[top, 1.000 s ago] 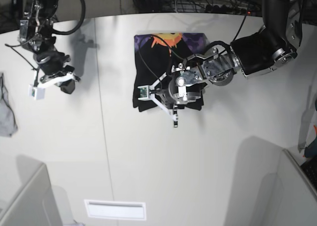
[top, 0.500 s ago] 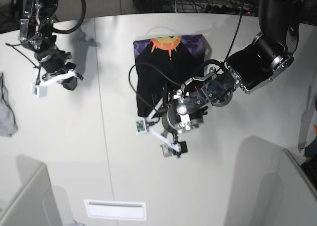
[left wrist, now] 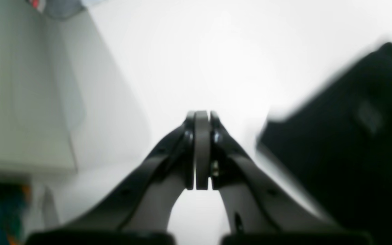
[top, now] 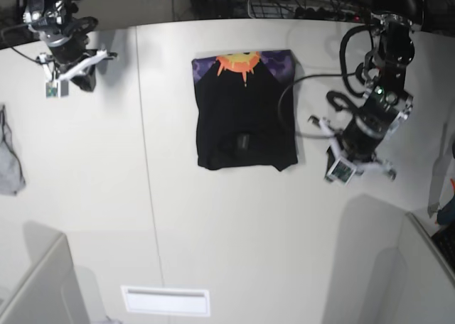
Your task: Fold the T-shirt properly
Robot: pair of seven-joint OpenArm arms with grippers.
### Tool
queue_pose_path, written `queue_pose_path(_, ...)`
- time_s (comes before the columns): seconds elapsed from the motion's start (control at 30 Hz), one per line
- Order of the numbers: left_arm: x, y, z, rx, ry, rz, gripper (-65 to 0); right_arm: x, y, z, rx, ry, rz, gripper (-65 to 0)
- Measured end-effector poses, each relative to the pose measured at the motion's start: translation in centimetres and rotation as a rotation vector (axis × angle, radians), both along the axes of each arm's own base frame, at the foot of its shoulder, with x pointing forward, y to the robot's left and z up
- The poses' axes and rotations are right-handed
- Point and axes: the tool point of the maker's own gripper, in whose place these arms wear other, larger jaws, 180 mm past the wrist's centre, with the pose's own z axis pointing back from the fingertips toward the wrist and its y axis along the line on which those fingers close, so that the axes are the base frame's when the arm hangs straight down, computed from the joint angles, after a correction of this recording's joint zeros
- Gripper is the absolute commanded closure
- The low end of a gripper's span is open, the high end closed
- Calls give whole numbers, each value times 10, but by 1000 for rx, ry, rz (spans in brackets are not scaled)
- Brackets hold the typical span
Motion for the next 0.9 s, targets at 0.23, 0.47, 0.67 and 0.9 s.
queue_pose_path(0.23,-121,65,-44,14,90,65,0,-90,-2,-27,-125,203,143,0)
queue_pose_path(0.47,-252,54,-60,-105,233,80,0,-156,-1,-36,-112,367,169,0)
queue_pose_path(0.67,-360,32,-104,-54,475,61,0,-200,11,-46,-91,534,206,0)
queue_pose_path(0.9,-457,3,-231,-150,830,115,0,-236,73,-126,24,744,340,0)
